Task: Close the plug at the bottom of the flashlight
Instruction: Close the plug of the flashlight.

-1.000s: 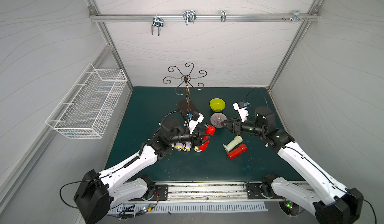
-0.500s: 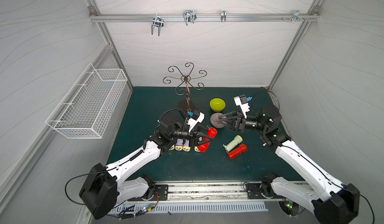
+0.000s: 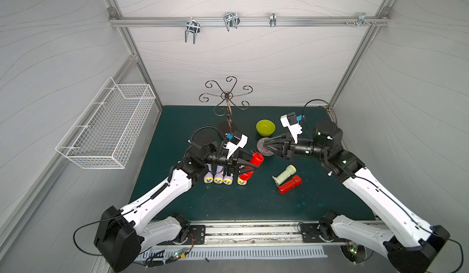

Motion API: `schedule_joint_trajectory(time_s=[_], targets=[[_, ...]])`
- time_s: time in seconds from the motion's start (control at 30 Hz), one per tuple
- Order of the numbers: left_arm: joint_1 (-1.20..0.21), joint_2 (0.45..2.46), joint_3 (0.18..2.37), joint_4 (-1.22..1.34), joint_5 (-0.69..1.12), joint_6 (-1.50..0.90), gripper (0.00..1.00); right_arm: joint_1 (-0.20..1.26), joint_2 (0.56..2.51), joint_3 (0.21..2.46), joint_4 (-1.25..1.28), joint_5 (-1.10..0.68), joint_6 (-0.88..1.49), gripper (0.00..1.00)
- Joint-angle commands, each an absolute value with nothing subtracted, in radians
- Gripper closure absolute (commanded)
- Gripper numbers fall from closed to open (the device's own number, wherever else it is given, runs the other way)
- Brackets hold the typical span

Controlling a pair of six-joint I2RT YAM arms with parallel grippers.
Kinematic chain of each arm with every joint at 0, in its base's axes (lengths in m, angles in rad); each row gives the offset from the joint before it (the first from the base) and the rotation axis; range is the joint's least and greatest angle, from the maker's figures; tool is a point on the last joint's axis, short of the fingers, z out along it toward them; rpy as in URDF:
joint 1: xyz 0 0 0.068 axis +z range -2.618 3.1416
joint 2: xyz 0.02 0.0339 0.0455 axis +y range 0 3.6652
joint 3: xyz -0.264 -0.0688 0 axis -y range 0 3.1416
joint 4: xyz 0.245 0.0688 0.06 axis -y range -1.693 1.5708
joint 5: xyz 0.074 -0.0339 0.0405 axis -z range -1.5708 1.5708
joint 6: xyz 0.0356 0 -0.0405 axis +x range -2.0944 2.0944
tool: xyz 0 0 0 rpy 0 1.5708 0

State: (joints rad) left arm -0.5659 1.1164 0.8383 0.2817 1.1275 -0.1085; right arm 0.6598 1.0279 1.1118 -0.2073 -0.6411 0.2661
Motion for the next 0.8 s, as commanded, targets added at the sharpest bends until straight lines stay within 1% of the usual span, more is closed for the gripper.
schedule_joint_trajectory(time_s=[0.0,0.03,0.2,0.3,0.4,0.47,0.6,0.77], targets=[[-0.523,1.085,0.878,0.248,1.027,-0.011,1.0,0.684,1.037,1.118,-0.344,-0.527,0.178,0.73],[-0.523,1.074,0.878,0.233,0.971,0.03,1.0,0.684,1.032,1.11,-0.34,-0.521,0.176,0.73],[-0.524,1.063,0.838,0.273,0.889,0.284,1.0,0.684,1.01,1.09,-0.342,-0.47,0.16,0.73],[-0.525,1.089,0.908,0.109,0.894,0.468,1.0,0.683,1.012,1.103,-0.348,-0.442,0.171,0.73],[-0.525,1.12,0.974,-0.023,0.863,0.56,1.0,0.681,1.044,1.166,-0.401,-0.423,0.217,0.7],[-0.525,1.127,0.986,-0.038,0.823,0.583,1.0,0.678,1.079,1.227,-0.444,-0.46,0.254,0.66],[-0.524,1.114,0.956,0.02,0.753,0.613,1.0,0.678,1.151,1.315,-0.479,-0.598,0.339,0.57],[-0.524,1.101,0.939,0.028,0.722,0.667,1.0,0.678,1.2,1.358,-0.475,-0.667,0.43,0.56]])
